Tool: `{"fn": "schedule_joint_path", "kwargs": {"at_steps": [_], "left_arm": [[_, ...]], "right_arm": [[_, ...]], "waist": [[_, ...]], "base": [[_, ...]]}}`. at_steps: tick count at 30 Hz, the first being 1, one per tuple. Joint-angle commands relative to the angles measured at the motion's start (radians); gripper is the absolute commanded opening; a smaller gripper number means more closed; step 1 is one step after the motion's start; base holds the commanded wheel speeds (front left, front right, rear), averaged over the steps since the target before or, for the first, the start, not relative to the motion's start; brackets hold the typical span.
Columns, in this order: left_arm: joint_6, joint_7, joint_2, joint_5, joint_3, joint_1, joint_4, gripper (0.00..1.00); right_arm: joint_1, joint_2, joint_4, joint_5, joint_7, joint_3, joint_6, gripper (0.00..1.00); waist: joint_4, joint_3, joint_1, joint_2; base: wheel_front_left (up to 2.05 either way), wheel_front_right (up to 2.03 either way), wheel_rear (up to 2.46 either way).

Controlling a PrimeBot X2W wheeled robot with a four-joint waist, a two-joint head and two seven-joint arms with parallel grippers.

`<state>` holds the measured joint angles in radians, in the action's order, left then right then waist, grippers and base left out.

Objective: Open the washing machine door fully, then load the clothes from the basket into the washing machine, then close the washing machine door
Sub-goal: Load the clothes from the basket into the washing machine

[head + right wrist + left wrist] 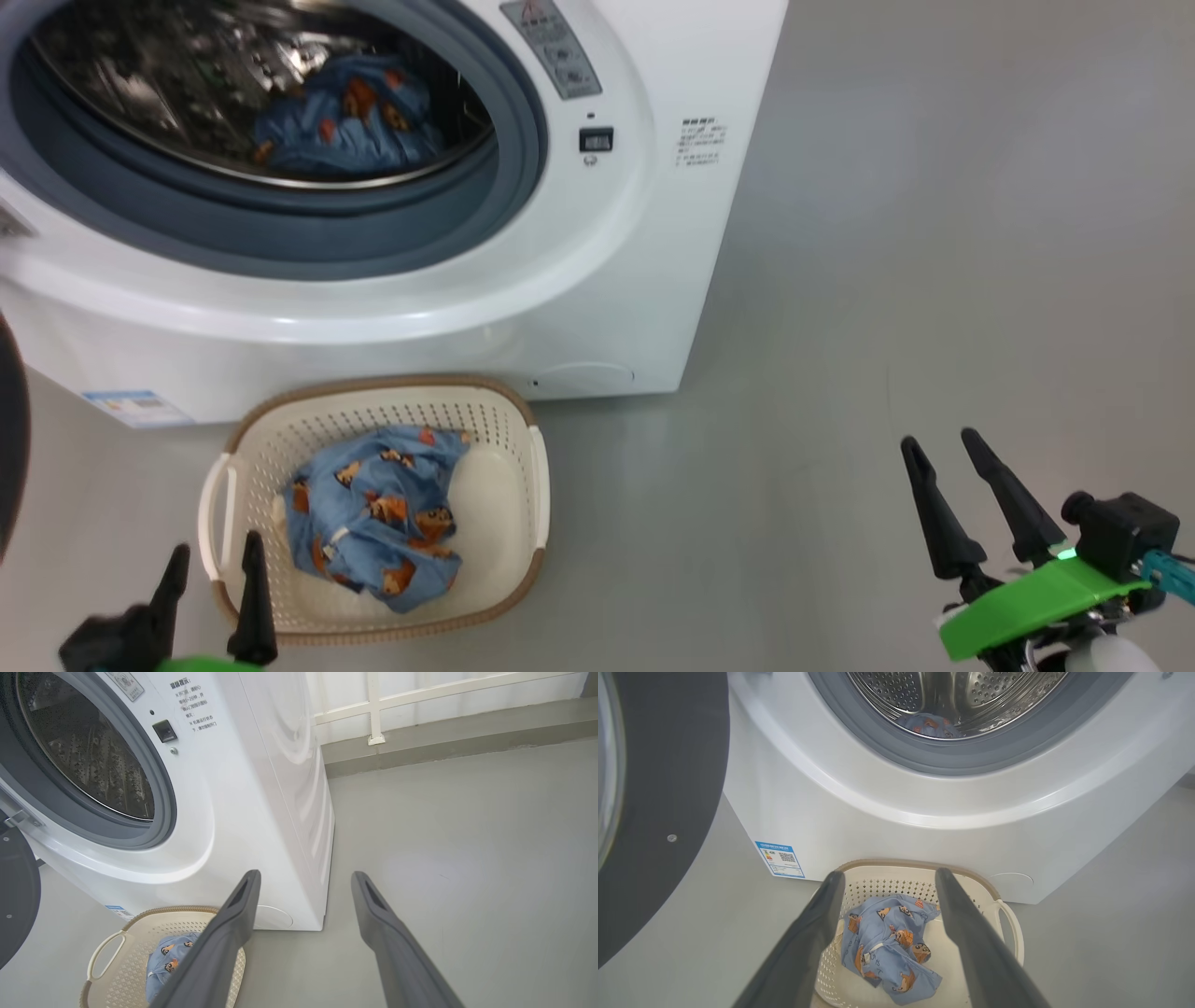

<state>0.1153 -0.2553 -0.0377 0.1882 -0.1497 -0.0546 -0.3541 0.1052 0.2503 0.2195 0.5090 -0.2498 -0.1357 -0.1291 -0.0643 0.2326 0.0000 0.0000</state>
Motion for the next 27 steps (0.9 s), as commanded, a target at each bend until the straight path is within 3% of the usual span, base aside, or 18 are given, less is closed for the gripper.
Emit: {"fn": "schedule_joint_path", "kwargs": {"at_steps": [1, 17, 27], "left_arm": [[0.002, -0.006, -0.013, -0.007, -0.030, -0.025, 0.019, 1.00], [0.015, -0.006, -0.081, 0.002, -0.013, -0.355, -0.437, 1.00], [0.015, -0.006, -0.139, 0.080, 0.089, -0.538, -0.691, 1.00]], "right_arm": [[0.016, 0.009, -0.025, 0.004, -0.012, -0.022, -0.002, 1.00], [0.146, -0.023, -0.040, 0.002, -0.012, -0.043, -0.002, 1.00], [0.201, -0.036, -0.054, -0.004, -0.012, -0.050, -0.002, 1.00]], "waist": [[-0.002, 0.039, 0.0000, 0.0000], [-0.050, 0.249, 0.0000, 0.0000], [-0.083, 0.356, 0.0000, 0.0000]], "base": [[0.00, 0.00, 0.00], [0.00, 0.00, 0.00], [0.00, 0.00, 0.00]]}}
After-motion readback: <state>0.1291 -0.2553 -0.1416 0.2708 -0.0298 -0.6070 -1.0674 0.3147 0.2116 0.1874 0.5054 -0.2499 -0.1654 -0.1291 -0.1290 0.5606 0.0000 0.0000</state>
